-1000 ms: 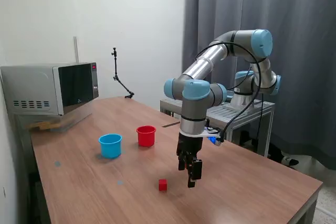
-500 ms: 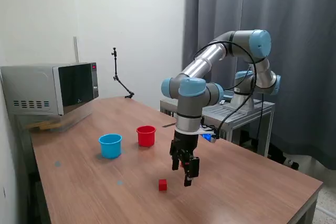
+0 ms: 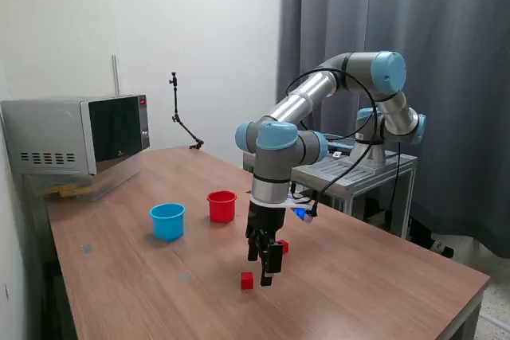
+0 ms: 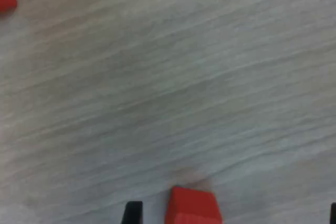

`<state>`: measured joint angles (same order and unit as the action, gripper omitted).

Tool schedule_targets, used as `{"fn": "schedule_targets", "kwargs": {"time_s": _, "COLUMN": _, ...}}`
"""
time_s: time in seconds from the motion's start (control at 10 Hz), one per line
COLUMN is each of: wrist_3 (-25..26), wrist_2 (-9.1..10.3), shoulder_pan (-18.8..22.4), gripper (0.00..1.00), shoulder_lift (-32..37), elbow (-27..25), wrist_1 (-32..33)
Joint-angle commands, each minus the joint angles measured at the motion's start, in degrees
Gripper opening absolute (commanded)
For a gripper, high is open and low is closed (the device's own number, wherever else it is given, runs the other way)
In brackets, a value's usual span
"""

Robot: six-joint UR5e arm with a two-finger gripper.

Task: Place red objects in the red bin, and blue objects in the blue bin.

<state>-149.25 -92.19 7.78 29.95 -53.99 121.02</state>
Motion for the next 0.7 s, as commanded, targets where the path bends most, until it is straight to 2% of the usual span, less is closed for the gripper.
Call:
{"fn": "schedule_targets", "kwargs": {"time_s": 0.0, "wrist_3": 2.10, "wrist_2": -0.27, "shoulder_pan": -0.40, "gripper": 1.00, "shoulder_lift": -1.12, "elbow": 0.81, "wrist_1": -0.08}}
{"fn": "schedule_targets", "kwargs": {"time_s": 0.6, "wrist_3": 3.00, "wrist_2": -0.36, "shoulder_pan": -1.45, "gripper": 1.00, "shoulder_lift": -2.18, "elbow": 1.96, "wrist_1": -0.08}}
